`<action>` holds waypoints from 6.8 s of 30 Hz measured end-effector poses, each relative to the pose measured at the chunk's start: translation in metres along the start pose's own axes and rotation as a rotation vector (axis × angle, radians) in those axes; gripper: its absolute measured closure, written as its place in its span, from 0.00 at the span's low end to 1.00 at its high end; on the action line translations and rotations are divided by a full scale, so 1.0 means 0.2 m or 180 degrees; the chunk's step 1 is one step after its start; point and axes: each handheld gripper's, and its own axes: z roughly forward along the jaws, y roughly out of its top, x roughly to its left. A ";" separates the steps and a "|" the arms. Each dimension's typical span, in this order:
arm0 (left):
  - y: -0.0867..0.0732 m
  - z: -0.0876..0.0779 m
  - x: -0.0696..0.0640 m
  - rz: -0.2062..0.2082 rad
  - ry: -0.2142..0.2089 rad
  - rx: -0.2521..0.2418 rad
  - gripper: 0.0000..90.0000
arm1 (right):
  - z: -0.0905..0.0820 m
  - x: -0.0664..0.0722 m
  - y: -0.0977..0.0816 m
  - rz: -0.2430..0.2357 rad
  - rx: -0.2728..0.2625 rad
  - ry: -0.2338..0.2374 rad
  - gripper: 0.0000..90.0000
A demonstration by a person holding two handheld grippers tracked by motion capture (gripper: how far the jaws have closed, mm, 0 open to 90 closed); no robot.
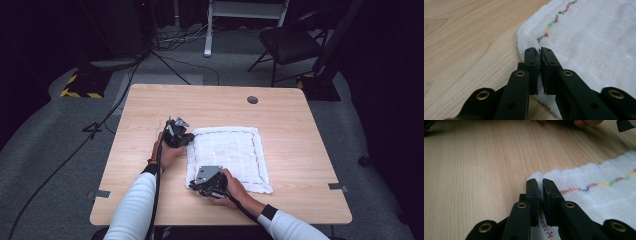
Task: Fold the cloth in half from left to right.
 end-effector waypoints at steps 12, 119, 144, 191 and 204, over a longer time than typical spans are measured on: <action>-0.02 -0.09 0.05 -0.0084 0.0044 -0.0101 0.95 | -0.03 0.00 0.01 -0.0064 -0.0079 -0.0027 0.94; 0.36 0.07 -0.75 0.1103 -0.0448 -0.0222 0.59 | -0.99 -0.32 -0.69 0.1120 0.0091 -0.1202 0.56; -0.04 0.07 -0.84 0.1118 -0.0794 0.0271 0.38 | -0.83 -0.37 -0.78 0.1052 0.0453 -0.0820 0.42; 0.00 -0.12 -0.65 0.0667 -0.0576 -0.0005 0.27 | -0.84 -0.55 -0.61 0.1116 0.0010 -0.1053 0.47; 0.27 0.20 -0.49 0.0530 -0.0160 0.0167 0.27 | -0.66 -0.88 -0.55 0.1451 0.0069 -0.1174 0.48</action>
